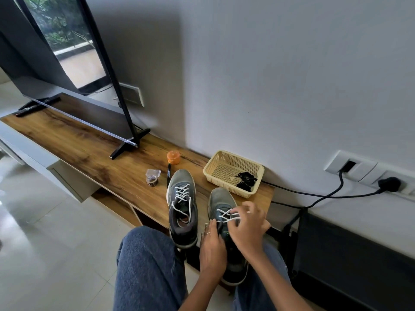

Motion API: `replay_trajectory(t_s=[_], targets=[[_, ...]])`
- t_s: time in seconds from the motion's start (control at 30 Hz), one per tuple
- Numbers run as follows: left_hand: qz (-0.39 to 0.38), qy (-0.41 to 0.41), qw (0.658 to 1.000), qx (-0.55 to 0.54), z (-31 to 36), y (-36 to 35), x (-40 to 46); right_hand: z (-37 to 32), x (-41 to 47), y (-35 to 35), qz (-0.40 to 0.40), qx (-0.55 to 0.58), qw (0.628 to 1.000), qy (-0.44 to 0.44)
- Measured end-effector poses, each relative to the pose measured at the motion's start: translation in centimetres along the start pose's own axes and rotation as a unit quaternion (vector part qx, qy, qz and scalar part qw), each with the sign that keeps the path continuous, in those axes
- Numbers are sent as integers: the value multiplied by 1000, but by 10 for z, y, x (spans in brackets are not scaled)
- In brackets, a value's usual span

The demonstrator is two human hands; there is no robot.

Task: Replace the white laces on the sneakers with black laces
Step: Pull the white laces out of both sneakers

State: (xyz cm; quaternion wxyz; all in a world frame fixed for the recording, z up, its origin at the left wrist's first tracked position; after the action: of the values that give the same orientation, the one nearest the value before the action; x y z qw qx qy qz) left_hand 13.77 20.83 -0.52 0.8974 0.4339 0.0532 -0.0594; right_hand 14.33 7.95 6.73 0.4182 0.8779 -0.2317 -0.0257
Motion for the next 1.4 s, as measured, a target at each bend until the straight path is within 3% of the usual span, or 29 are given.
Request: replay_trajectory(t_s=[0.17, 0.37, 0.7, 0.87, 1.17, 1.27, 1.4], targets=[[0, -1, 1000, -22, -1, 1, -1, -12, -6, -29, -61, -137, 985, 86], [-2, -1, 1000, -14, 0, 2, -1, -15, -5, -19, -9, -106, 989, 101], [4, 20, 1000, -13, -1, 3, -2, 19, -3, 24, 127, 71, 988, -57], [5, 21, 999, -27, 1, 4, -4, 22, 1, 16, 47, 61, 995, -71], [30, -13, 999, -20, 6, 13, -7, -2, -6, -23, -121, -84, 988, 41], [32, -16, 999, -28, 4, 14, -7, -3, -7, -28, -121, -93, 987, 52], [40, -15, 999, -30, 3, 16, -7, -3, -6, -15, -33, -32, 998, 45]])
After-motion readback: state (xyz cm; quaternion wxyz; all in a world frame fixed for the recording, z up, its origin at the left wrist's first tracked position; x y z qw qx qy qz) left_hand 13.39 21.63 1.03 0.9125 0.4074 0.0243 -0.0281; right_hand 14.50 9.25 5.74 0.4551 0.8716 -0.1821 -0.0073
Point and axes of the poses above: each hand's wrist, its own x-axis towards the middle knuckle, its own y-axis out of the back of the hand, z = x × y, the point moved 8 cm from there along x, towards the middle knuckle, and after that the axes turned 11 degrees about x, right-handed, at the moved point
